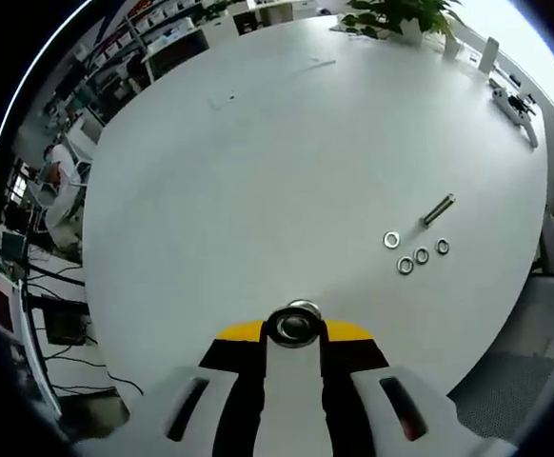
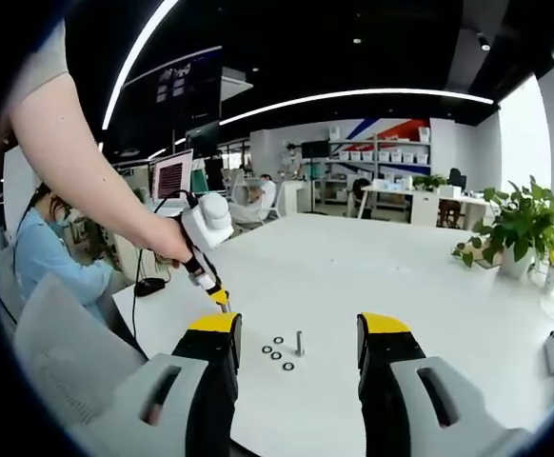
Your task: Place the washer onto the threaded stud by aligning its center hole with the stud, sliding it down to the base, and recovering from edge contact or off-axis alignment until the washer reaches the visible bottom stop.
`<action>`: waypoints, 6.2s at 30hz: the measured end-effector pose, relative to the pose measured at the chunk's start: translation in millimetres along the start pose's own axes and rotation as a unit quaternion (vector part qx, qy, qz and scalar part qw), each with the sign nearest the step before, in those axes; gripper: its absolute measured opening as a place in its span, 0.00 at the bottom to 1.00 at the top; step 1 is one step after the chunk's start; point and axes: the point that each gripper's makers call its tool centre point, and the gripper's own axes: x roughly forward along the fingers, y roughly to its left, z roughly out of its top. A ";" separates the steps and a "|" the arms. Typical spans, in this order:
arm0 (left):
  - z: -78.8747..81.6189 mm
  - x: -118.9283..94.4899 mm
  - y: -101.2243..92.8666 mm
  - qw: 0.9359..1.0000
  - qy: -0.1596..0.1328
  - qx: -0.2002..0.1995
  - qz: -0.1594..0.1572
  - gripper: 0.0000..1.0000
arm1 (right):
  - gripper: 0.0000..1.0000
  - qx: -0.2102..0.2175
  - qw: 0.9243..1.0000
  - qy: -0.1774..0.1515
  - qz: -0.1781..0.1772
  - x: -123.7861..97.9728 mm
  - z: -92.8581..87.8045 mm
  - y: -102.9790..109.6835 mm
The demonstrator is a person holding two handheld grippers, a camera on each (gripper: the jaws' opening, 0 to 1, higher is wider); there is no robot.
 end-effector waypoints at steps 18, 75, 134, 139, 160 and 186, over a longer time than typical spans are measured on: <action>-3.1 5.9 -1.2 1.000 0.009 -0.004 -0.013 0.20 | 0.51 0.000 1.000 0.005 -0.002 0.6 -2.3 -1.4; 17.2 0.9 -0.2 0.996 -0.049 -0.068 -0.003 0.17 | 0.51 0.003 1.000 0.003 0.001 0.0 -1.9 -0.5; 6.8 -138.2 -8.4 0.905 -0.400 -0.140 -0.030 0.26 | 0.51 -0.034 0.998 0.036 0.031 5.3 -13.8 16.7; 9.9 -150.8 -11.3 0.889 -0.436 -0.138 -0.033 0.26 | 0.51 -0.034 0.998 0.033 0.029 5.5 -12.2 16.6; -7.0 -173.9 -24.5 0.858 -0.494 -0.124 -0.061 0.27 | 0.51 -0.046 0.998 0.040 0.025 7.2 -13.9 17.2; -26.2 -190.8 -38.1 0.847 -0.503 -0.116 -0.128 0.29 | 0.53 -0.056 0.997 0.057 -0.024 8.6 -19.3 1.1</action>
